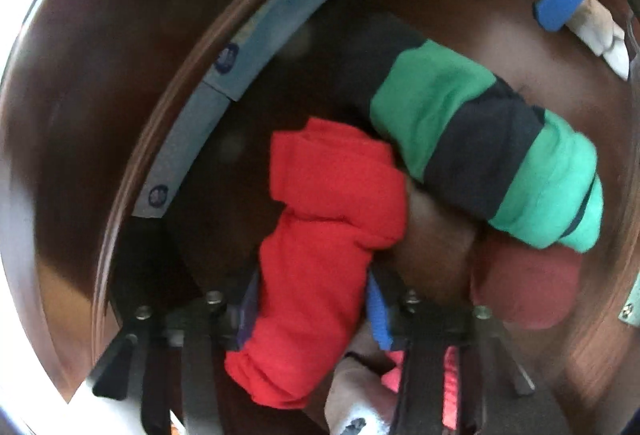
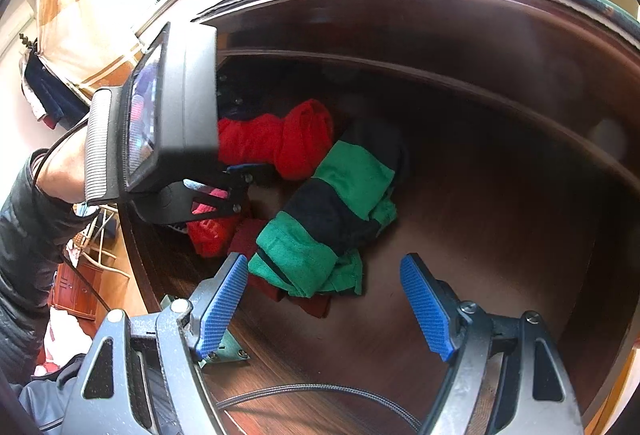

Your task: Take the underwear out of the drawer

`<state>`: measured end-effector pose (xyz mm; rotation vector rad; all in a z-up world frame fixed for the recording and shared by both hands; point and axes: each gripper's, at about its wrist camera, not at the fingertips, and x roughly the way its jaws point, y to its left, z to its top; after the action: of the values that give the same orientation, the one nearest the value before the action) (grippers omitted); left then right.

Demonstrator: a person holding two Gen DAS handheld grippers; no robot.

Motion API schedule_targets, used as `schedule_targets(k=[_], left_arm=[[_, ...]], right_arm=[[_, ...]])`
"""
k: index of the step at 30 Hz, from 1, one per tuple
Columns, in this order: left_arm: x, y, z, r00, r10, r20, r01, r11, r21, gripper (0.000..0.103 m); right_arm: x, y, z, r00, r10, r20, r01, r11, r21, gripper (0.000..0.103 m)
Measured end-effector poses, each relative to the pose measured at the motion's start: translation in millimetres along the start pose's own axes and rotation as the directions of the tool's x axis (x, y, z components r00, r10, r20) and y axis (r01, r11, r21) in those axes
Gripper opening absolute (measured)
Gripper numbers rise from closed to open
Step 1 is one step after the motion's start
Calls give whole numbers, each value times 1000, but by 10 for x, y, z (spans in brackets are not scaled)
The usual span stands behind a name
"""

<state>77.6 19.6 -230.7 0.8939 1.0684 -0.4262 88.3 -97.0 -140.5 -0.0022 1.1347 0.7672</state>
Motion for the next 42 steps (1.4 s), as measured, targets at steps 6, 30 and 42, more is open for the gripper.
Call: schedule_targets(k=[6, 30, 42], left_arm=[[-308, 243, -277, 997, 10, 82, 0, 993, -119, 38], [-667, 427, -1385, 944, 53, 326, 149, 812, -565, 38], [-764, 599, -1363, 938, 71, 340, 157, 786, -598, 38]], right_arm=[[37, -62, 52, 1000, -2, -24, 3, 999, 34, 80], [584, 281, 389, 977, -131, -169, 117, 989, -90, 81], [893, 354, 464, 967, -66, -247, 45, 995, -89, 64]])
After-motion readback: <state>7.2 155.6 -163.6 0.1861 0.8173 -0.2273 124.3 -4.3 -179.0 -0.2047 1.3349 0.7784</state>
